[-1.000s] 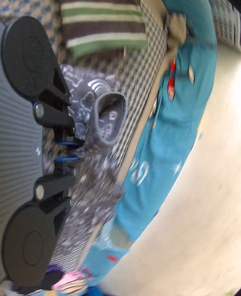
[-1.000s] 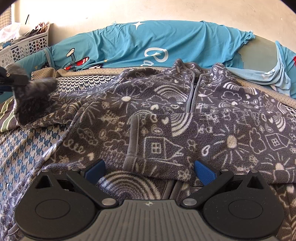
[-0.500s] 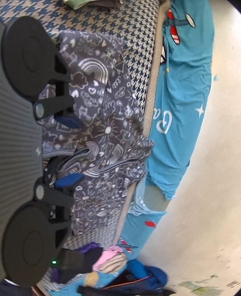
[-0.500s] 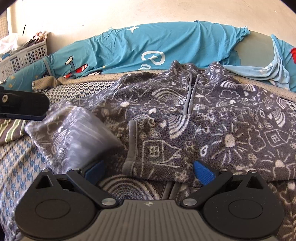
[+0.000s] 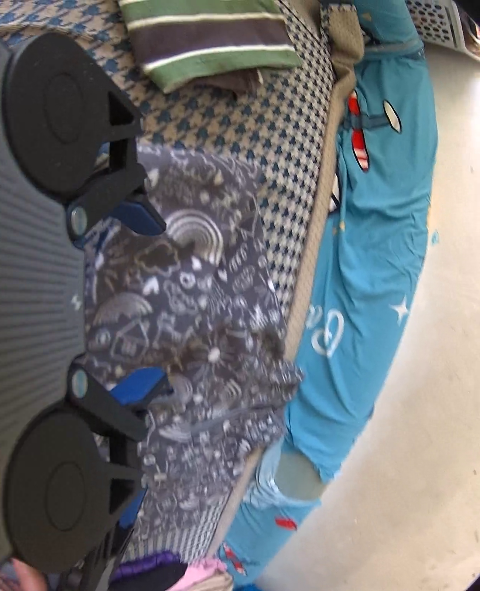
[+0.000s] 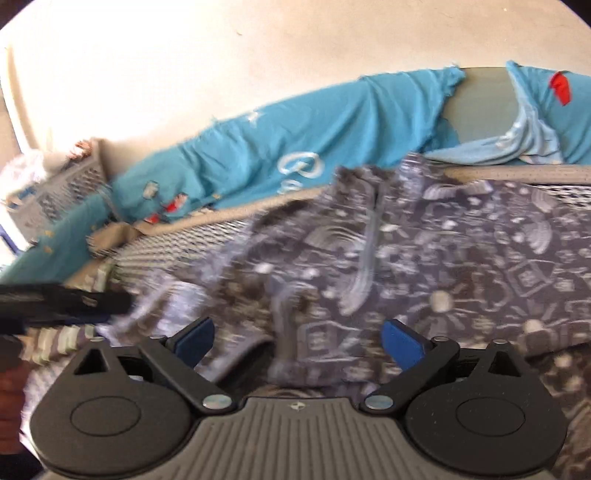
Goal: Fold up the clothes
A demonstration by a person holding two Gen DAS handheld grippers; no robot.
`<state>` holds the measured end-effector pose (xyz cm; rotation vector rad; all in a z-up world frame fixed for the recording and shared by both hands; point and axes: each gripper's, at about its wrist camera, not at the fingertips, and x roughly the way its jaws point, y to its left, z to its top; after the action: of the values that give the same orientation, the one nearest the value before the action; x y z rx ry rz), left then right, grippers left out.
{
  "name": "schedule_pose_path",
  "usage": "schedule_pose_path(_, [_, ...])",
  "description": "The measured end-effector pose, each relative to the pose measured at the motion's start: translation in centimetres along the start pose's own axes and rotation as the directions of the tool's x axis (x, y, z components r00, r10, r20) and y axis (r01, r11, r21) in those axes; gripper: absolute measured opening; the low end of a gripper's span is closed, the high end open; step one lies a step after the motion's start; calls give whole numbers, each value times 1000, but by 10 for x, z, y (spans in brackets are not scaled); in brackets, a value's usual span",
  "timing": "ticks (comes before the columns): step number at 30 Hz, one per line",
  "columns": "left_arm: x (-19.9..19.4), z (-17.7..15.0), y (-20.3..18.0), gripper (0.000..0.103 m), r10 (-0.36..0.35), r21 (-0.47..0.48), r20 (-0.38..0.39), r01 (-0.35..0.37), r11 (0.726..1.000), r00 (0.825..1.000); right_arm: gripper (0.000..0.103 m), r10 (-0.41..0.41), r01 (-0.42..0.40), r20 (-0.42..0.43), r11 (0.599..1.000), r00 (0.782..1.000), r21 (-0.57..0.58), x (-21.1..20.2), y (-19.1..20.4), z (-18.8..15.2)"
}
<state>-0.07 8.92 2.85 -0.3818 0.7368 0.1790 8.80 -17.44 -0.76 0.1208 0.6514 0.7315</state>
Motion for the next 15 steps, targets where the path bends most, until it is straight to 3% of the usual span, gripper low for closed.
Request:
schedule_pose_path(4, [2, 0, 12, 86, 45, -43, 3, -45, 998, 999, 89, 95, -95, -29, 995, 995, 7, 12, 10, -7])
schedule_pose_path(15, [1, 0, 34, 91, 40, -119, -7, -40, 992, 999, 61, 152, -152, -86, 988, 985, 11, 43, 26, -18])
